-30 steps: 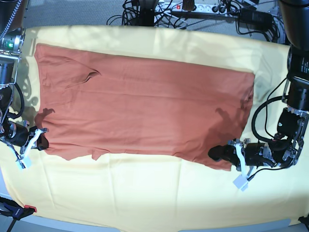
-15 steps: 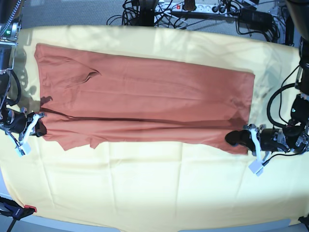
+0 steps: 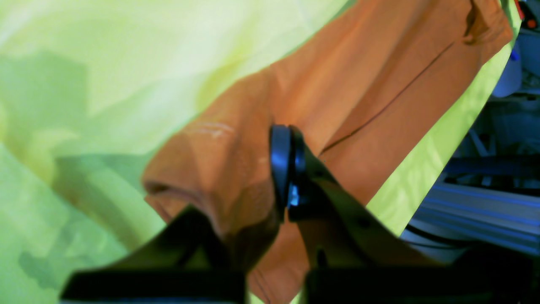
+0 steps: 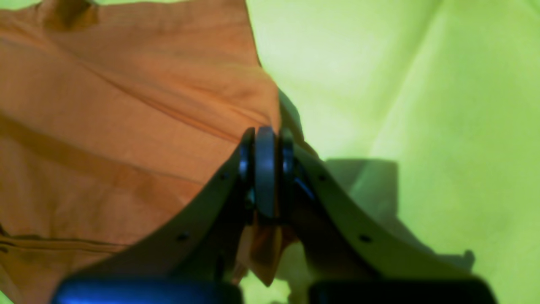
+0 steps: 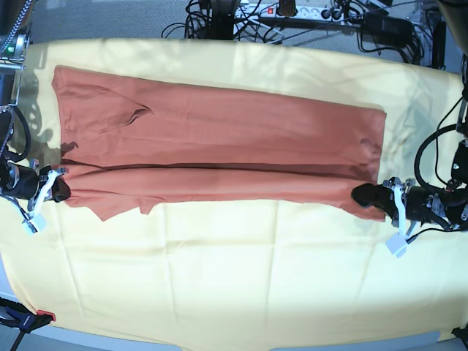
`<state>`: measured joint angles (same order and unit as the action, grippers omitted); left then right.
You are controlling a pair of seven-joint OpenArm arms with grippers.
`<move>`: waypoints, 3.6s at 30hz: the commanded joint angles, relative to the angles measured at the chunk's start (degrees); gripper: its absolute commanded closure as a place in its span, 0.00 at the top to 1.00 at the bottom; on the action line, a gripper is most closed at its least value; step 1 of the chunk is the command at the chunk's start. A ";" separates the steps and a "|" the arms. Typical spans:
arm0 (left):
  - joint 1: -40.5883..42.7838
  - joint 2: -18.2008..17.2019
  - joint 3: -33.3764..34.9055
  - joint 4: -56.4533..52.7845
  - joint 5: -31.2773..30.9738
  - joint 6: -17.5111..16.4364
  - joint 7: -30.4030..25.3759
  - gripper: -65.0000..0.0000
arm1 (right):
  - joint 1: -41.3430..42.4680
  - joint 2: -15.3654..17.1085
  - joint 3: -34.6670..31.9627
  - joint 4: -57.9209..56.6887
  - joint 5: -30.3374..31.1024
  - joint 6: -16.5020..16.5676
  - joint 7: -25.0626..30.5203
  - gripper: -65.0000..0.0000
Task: Fold the T-shirt properly
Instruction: 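Lift the hem edge with both grippers and fold it over the shoulder edge, then lower the folded edge and open both grippers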
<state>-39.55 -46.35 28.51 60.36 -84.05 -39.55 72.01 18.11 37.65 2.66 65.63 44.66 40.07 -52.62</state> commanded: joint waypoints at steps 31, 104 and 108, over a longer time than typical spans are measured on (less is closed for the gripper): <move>2.82 -1.14 -0.55 0.66 -0.95 1.66 7.99 0.55 | 3.91 1.90 0.35 1.14 2.29 -0.07 -4.04 0.42; 9.66 -1.44 -0.57 0.66 -0.95 -0.45 5.53 0.56 | -12.59 -7.39 0.35 25.07 -2.45 -0.07 3.98 0.00; 9.66 -1.44 -0.57 0.66 -0.95 -0.45 5.53 0.56 | -16.74 -5.07 0.35 29.35 -2.43 -0.07 3.96 0.00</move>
<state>-29.17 -46.83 28.12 60.71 -85.95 -39.75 76.77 0.16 31.46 2.44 93.97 41.41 39.72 -49.98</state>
